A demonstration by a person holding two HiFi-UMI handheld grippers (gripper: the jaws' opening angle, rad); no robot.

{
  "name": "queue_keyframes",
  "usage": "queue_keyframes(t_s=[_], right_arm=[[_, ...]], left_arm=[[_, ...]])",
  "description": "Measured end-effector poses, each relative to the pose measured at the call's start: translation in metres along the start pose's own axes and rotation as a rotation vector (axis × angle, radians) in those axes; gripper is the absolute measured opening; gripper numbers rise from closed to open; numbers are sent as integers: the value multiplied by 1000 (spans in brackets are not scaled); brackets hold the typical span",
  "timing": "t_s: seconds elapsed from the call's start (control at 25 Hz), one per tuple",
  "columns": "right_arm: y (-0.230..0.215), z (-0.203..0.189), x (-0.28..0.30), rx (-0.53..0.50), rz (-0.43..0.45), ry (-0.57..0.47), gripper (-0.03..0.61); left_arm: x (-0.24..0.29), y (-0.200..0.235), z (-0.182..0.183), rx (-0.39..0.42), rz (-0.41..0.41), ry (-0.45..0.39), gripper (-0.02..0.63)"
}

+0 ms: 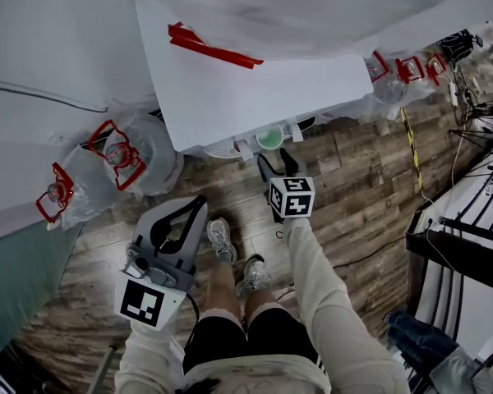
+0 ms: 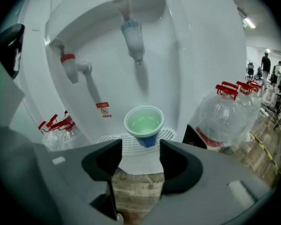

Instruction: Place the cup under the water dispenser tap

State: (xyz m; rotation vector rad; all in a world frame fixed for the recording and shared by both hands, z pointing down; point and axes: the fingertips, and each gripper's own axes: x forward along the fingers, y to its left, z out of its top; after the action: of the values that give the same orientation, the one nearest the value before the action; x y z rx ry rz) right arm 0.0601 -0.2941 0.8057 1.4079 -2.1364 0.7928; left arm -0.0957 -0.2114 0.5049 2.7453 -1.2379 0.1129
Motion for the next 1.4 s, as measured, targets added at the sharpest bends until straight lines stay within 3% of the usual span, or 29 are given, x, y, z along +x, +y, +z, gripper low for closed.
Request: queue_keyframes(t_s=[0.28,0.92,1.4], right_arm=[[9,29,-48,-90,0,-88,9],[53,96,-167,-156,53,-246,9],[85,127,-261,-206,76,-298,9]], left_arm=[[2,-18,21,10,-8,-18,5],[-15,-55,73,15,5,-47,5],[-43,-86,122,20,25,-76,5]])
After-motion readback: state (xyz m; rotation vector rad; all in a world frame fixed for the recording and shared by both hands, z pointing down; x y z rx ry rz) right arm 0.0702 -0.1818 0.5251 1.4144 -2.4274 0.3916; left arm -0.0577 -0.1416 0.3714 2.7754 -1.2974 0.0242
